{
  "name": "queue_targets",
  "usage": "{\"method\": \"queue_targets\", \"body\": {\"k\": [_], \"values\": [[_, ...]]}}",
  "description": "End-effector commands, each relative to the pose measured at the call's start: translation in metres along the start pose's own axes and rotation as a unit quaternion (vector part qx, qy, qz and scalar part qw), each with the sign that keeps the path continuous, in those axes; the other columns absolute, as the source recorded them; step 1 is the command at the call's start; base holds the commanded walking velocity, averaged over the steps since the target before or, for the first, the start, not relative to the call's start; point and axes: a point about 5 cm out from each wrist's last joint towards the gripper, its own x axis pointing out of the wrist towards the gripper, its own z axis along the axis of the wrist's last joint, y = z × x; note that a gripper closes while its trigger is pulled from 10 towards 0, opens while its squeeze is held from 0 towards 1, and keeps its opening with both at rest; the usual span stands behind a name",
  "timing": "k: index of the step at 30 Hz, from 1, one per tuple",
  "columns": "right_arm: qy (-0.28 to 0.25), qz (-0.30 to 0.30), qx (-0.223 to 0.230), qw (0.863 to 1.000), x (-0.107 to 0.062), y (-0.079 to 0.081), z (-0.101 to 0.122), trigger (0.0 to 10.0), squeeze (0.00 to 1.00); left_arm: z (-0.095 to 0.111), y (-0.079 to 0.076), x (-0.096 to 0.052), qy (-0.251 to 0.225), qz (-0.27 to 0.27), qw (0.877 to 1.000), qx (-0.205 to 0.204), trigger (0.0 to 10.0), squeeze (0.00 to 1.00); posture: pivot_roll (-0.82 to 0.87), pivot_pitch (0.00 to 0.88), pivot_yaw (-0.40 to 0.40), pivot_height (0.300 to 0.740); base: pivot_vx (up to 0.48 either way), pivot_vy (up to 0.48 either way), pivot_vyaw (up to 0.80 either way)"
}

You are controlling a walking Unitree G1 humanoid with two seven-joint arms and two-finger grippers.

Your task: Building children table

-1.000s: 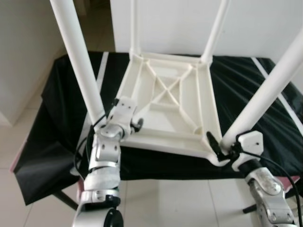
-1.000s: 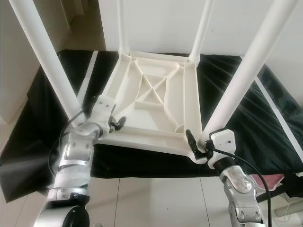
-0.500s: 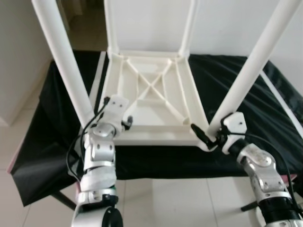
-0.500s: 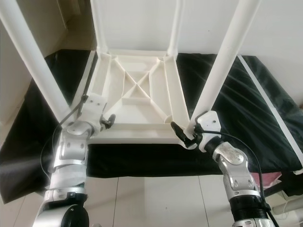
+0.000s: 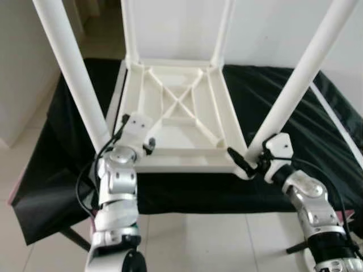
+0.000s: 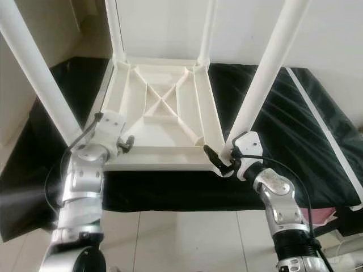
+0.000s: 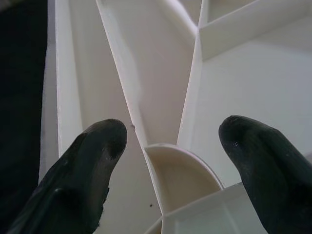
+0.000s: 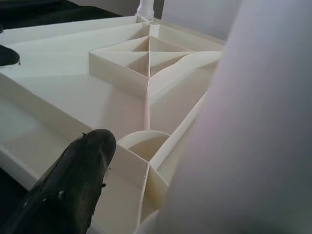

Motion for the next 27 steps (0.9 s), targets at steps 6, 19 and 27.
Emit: {"method": "queue_targets", "body": {"k": [6,19,27], "values": [[-0.036,-0.072,0.006,0.997,-0.012,0.005,0.008,10.0,0.0,0.033,-0.035,-0.016,-0.175,0.134,0.969,-0.114,10.0,0.0,0.0,0.044,-0.066,0.74,0.0,0.0,0.0],[-0.109,-0.207,0.001,0.972,-0.021,0.003,0.042,10.0,0.0,0.055,-0.064,-0.044,-0.319,-0.218,0.915,-0.114,10.0,0.0,-0.02,0.029,-0.049,0.74,0.0,0.0,0.0],[-0.131,-0.287,0.015,0.949,-0.023,0.004,0.062,10.0,0.0,0.05,-0.076,-0.061,-0.347,-0.326,0.875,-0.085,10.0,0.0,-0.01,0.035,-0.053,0.74,0.0,0.0,0.0]]}}
